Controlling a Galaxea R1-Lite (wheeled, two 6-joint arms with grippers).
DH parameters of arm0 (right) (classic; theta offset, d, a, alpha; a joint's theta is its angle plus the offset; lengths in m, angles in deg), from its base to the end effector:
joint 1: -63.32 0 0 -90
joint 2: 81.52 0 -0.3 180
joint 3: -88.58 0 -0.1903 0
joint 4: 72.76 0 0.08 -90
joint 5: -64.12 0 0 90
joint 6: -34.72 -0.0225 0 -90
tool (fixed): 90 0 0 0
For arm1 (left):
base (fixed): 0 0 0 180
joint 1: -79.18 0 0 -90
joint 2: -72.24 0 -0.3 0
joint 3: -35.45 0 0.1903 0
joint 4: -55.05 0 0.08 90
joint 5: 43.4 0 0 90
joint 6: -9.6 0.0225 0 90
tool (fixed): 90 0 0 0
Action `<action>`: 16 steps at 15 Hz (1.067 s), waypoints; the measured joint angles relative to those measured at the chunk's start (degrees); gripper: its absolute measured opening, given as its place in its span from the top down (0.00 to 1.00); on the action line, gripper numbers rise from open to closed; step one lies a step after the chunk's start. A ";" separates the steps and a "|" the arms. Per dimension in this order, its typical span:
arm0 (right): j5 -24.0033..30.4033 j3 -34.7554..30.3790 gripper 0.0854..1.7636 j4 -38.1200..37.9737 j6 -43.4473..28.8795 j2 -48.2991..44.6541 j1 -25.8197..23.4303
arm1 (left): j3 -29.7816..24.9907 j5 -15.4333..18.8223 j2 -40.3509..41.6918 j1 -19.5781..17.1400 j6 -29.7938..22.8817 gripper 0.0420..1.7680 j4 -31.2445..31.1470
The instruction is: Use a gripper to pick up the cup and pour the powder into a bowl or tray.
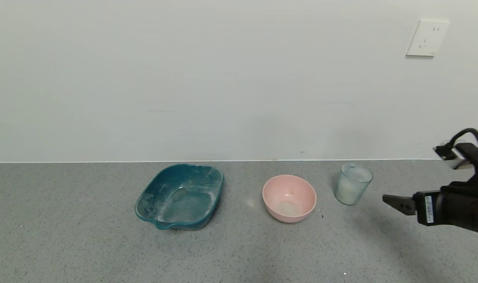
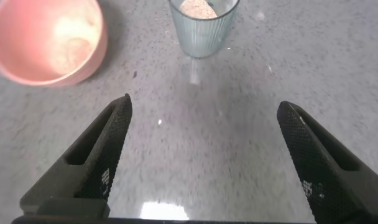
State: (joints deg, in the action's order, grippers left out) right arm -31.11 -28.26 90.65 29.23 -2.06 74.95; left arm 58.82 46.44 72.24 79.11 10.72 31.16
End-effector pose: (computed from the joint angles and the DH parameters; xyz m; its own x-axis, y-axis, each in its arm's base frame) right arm 0.2098 0.0411 0.1859 0.8374 0.0793 -0.5408 -0.0743 0.9968 0.0311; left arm -0.0228 0.0000 0.0746 1.0000 0.0040 -0.0091 -0.0038 0.9998 0.0196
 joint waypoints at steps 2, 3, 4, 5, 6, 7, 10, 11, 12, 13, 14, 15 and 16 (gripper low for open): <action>0.33 -1.49 0.04 -5.18 0.06 -8.84 0.35 | 0.00 0.00 0.00 0.00 0.00 0.00 0.01; 0.35 -2.11 0.04 -7.57 0.09 -13.01 0.40 | 0.00 0.00 0.00 0.00 0.02 0.00 0.01; 0.38 -2.56 0.04 -10.25 0.09 -17.36 0.38 | 0.00 0.00 0.00 0.00 0.00 0.00 0.00; 0.38 -2.89 0.04 -12.59 0.09 -21.25 0.27 | 0.00 0.00 0.00 0.00 0.00 0.00 0.00; 0.27 -3.08 0.04 -14.69 0.09 -24.99 0.13 | 0.00 0.00 0.00 0.00 0.00 0.00 0.00; 0.05 -3.27 0.04 -16.94 0.06 -28.86 -0.02 | 0.00 0.00 0.00 0.02 0.00 0.00 0.01; -0.61 -3.35 0.04 -22.54 -0.05 -38.72 -1.27 | 0.00 0.00 0.00 0.00 0.00 0.00 0.00; -0.96 -3.35 0.04 -24.31 -0.07 -41.75 -2.86 | 0.00 0.00 0.00 0.00 0.02 0.00 0.00; -1.07 -3.33 0.04 -25.21 -0.07 -44.37 -4.72 | 0.00 0.02 0.00 0.00 0.02 0.00 0.00; -1.02 -3.38 0.04 -26.43 -0.10 -47.06 -6.46 | 0.00 0.00 0.00 0.00 0.02 0.00 0.00; -1.05 -3.57 0.04 -27.61 -0.10 -49.48 -7.61 | 0.00 0.00 0.00 0.00 0.00 0.00 0.00; -1.18 -3.77 0.04 -29.35 -0.11 -51.59 -8.36 | 0.00 0.00 0.00 0.00 0.00 0.00 0.00; -1.22 -3.99 0.04 -30.45 -0.11 -53.77 -9.09 | 0.00 0.00 0.00 0.00 0.00 0.00 0.00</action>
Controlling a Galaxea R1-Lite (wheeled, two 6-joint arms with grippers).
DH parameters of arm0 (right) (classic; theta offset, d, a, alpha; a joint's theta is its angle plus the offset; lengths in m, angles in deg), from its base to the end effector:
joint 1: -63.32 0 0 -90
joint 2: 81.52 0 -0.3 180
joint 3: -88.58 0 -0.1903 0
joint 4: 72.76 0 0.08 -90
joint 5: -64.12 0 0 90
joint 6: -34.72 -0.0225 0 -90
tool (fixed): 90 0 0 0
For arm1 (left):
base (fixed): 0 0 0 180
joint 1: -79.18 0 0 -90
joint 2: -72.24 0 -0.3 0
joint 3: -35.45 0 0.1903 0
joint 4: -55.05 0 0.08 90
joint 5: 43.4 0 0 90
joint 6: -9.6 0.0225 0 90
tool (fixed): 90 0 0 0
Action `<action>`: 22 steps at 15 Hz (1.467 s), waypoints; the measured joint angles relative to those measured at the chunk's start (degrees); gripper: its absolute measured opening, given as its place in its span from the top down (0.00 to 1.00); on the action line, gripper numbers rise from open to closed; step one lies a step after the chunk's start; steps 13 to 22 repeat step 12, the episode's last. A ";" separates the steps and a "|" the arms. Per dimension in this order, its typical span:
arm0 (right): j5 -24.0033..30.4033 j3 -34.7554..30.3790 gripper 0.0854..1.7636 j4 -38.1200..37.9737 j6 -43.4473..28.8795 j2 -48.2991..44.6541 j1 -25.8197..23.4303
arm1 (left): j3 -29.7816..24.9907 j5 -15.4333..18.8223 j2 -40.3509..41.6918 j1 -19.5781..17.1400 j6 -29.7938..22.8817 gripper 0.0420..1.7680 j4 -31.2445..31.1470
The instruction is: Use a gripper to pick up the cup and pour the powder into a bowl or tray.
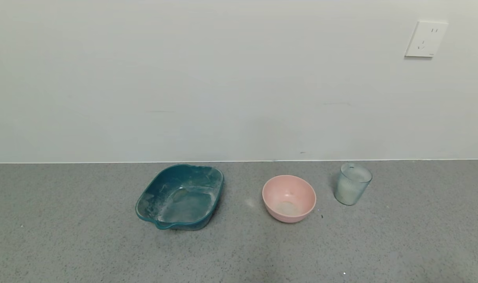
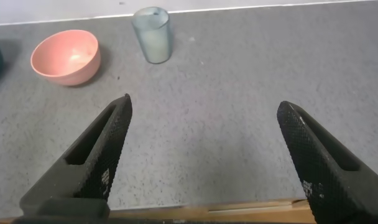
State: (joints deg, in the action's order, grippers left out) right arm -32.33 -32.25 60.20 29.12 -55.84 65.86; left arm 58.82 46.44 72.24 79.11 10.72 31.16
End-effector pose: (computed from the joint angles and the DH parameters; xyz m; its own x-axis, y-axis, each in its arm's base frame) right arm -0.0120 -0.0031 0.2110 0.9700 -0.0694 -0.2328 0.0876 0.9938 0.0687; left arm -0.0228 0.0000 0.0746 1.0000 0.0040 -0.0091 -0.0038 0.9998 0.0196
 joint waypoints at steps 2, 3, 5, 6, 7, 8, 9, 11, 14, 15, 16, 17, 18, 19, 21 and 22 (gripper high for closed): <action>-0.02 -1.30 0.04 -0.90 0.01 -4.27 -1.52 | 0.00 0.00 0.00 0.00 0.00 0.00 0.00; -0.02 -2.46 0.04 -0.71 0.00 -6.49 -2.05 | 0.00 0.00 0.00 0.00 0.02 0.00 0.00; -0.16 -5.90 0.04 0.94 0.00 -10.53 -2.46 | 0.00 0.00 0.00 0.00 0.02 0.00 0.01; -0.18 -8.46 0.04 3.64 0.01 -12.48 -2.54 | 0.00 0.00 0.00 0.00 0.00 0.00 0.00; -0.18 -11.17 0.04 7.00 0.06 -14.19 -2.56 | 0.00 0.00 0.00 0.00 0.00 0.00 0.00; -0.20 -14.12 0.04 10.18 0.17 -15.77 -2.61 | 0.00 0.00 0.00 0.00 0.02 0.00 0.00; -0.20 -17.13 0.04 13.02 0.34 -17.42 -2.63 | 0.00 0.00 0.00 0.00 0.00 0.00 0.00; -0.13 -21.70 0.04 15.45 0.56 -20.43 -2.63 | 0.00 0.00 0.00 0.00 0.00 0.00 0.00; 0.44 -23.88 0.04 15.91 0.91 -22.00 -2.63 | 0.00 0.00 0.00 0.00 0.00 0.00 0.00; 0.44 -23.88 0.04 15.91 0.91 -22.00 -2.63 | 0.00 0.00 0.00 0.00 0.00 0.00 0.00; 0.44 -23.88 0.04 15.91 0.91 -22.00 -2.63 | 0.00 0.00 0.00 0.00 0.00 0.00 0.00; 0.44 -23.88 0.04 15.91 0.91 -22.00 -2.63 | 0.00 0.00 0.00 0.00 0.00 0.00 0.00; 0.44 -23.88 0.04 15.91 0.91 -22.00 -2.63 | 0.00 0.00 0.00 0.00 0.00 0.00 0.00; 0.44 -23.88 0.04 15.91 0.91 -22.00 -2.63 | 0.00 0.00 0.00 0.00 0.00 0.00 0.00; 0.44 -23.88 0.04 15.91 0.91 -22.00 -2.63 | 0.00 0.00 0.00 0.00 0.00 0.00 0.00; 0.44 -23.88 0.04 15.91 0.91 -22.00 -2.63 | 0.00 0.00 0.00 0.00 0.00 0.00 0.00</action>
